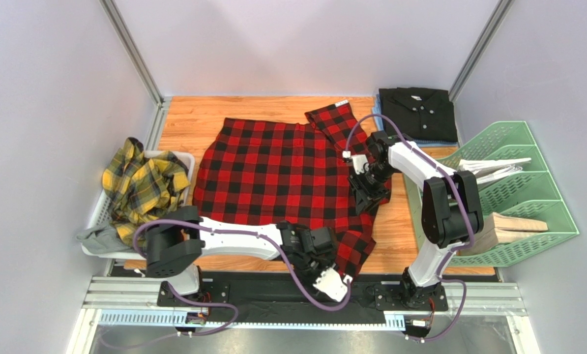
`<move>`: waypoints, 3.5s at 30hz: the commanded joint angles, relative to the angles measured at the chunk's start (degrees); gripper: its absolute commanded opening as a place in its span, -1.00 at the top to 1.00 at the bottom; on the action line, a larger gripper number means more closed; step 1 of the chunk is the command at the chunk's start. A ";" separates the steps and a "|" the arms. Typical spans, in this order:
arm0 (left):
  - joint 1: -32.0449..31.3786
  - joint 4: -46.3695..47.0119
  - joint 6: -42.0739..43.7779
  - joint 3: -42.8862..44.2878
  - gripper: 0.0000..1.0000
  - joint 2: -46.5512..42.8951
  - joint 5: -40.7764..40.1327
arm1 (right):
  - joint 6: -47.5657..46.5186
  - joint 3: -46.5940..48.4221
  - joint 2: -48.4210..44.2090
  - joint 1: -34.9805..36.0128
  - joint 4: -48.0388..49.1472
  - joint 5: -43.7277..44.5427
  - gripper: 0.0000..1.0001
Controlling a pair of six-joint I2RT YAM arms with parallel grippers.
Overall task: Fold and stack the long sleeve shirts
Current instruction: Flatten the shirt out, then fold the shirt
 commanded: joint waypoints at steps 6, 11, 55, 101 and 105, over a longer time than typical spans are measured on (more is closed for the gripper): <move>-2.02 5.26 0.87 4.21 0.50 8.49 -5.02 | 1.32 -4.75 3.27 1.25 3.99 -0.90 0.21; -1.67 1.04 -2.38 8.86 1.00 1.21 -1.96 | 0.70 -6.33 5.29 1.25 5.57 0.86 0.24; 5.27 9.49 -1.68 20.46 -0.14 22.45 -9.23 | 0.79 4.65 10.13 -1.83 -0.23 -1.78 0.25; 12.91 -20.61 -22.69 38.42 1.00 -3.45 23.12 | -5.01 2.02 -8.06 -6.40 -4.18 -2.92 0.23; 17.57 -19.09 -18.31 30.15 1.00 -8.11 17.57 | -4.75 0.62 -11.57 -6.75 -4.00 -5.64 -0.05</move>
